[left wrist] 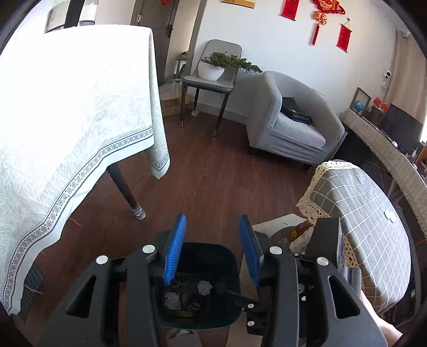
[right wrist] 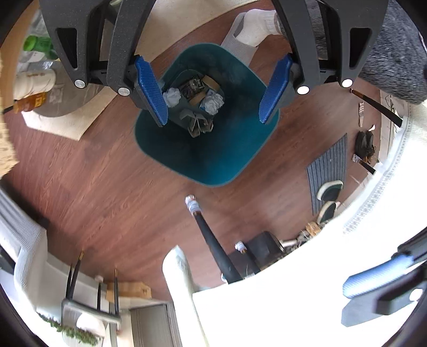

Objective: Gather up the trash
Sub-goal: 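Move both open grippers back over the table, then grasp the small white cap with the left gripper while the right gripper grasps the larger white cap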

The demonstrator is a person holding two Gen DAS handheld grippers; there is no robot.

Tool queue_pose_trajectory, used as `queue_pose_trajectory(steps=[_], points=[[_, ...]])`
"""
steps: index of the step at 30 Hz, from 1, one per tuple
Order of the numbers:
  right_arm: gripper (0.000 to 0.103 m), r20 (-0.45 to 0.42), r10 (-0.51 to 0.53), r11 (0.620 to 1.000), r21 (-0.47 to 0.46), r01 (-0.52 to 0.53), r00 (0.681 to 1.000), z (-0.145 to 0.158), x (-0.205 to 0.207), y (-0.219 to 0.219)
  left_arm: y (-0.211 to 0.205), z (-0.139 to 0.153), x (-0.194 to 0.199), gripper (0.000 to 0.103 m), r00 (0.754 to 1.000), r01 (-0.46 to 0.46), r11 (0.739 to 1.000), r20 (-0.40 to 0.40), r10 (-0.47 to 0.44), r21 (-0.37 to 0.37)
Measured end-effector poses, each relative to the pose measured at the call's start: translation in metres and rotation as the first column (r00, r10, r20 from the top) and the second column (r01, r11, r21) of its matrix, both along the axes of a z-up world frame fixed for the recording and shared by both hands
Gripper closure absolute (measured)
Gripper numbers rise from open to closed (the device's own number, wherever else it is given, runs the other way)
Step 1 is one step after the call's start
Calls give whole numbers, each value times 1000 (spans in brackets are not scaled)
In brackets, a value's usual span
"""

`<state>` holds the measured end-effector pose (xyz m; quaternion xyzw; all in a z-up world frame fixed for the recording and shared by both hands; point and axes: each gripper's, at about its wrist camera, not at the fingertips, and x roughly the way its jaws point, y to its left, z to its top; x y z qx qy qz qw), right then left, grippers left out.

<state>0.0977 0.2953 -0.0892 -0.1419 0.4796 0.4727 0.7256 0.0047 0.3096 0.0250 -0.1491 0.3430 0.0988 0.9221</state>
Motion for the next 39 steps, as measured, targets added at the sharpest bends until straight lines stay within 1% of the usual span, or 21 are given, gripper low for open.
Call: queue_pose_trajectory(steps=[6,9,14,20,22,25,30,35,39], points=[[31,49,-16,998,68,12,999,41,-5,-37,-27,22,5,59,998,38,999,56,-39,4],[31,67,-40,994,101,33,997,58,-2,-58,-41,32,7,59,995,55,998,81,-55,1],[31,124,-87,985,160,67,988,89,2,-102,-76,47,17,59,988,103,994,110,-105,22],[30,167,-170,974,181,139,971,111,18,-161,-120,58,38,59,978,165,986,126,-168,37],[30,171,-202,968,187,169,964,117,28,-180,-137,62,47,57,973,185,982,132,-190,45],[30,184,-258,955,197,221,949,126,44,-212,-159,65,60,49,965,218,975,140,-222,47],[29,193,-368,924,184,335,910,132,70,-272,-204,60,83,43,947,294,954,112,-300,64],[28,201,-453,889,175,423,869,136,85,-331,-248,59,102,36,926,358,930,95,-365,85],[28,201,-513,857,177,484,835,136,97,-376,-278,57,116,33,911,395,913,82,-404,101]])
